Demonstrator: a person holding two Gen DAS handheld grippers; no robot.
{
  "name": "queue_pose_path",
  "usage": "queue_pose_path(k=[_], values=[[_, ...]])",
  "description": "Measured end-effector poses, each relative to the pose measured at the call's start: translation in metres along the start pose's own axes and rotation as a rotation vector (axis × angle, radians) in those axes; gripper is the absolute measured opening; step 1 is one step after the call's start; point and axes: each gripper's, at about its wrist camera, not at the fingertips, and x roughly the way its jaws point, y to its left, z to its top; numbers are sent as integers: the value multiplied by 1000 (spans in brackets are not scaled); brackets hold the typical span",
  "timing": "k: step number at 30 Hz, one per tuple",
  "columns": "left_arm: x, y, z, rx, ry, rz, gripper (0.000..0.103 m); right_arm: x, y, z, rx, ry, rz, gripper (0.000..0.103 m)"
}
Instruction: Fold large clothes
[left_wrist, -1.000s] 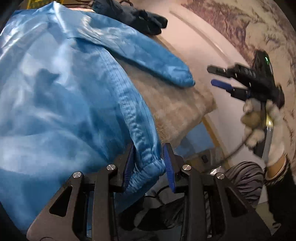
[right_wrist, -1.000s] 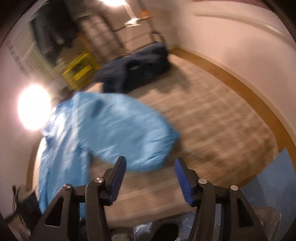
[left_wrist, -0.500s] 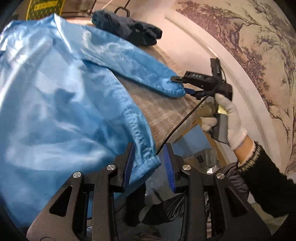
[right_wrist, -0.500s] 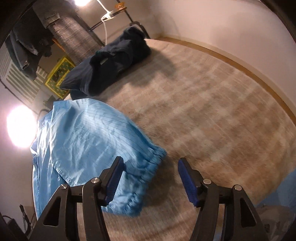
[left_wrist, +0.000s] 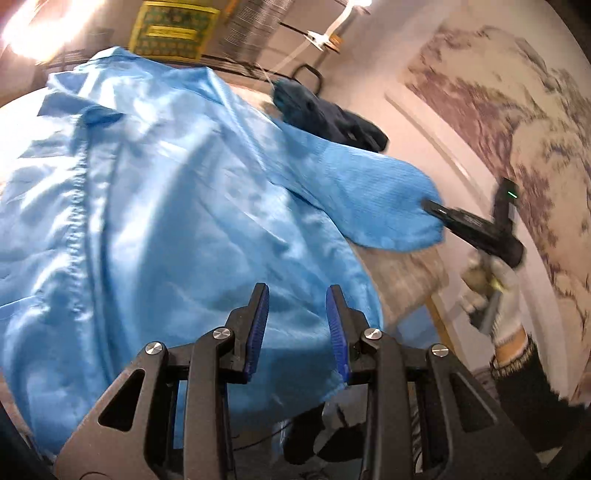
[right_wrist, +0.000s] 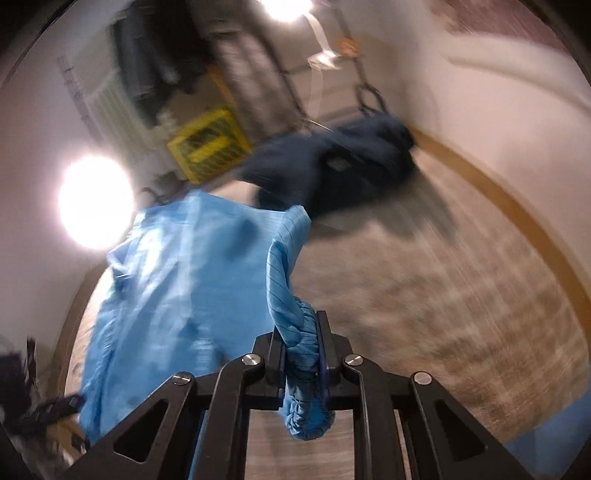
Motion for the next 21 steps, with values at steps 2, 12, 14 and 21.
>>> queue_pose_path(k=[2, 12, 14, 21], values=[[-9, 11, 4, -36, -28, 3, 31, -17, 33, 2, -85, -35, 33, 11], [-52, 53, 2, -154, -122, 33, 31, -30, 202, -56, -518, 40, 339, 11], [-60, 63, -2, -179, -139, 45, 31, -23, 231, -82, -631, 98, 398, 11], [-71, 92, -15, -246, -150, 70, 31, 20, 267, -140, -832, 296, 440, 25]])
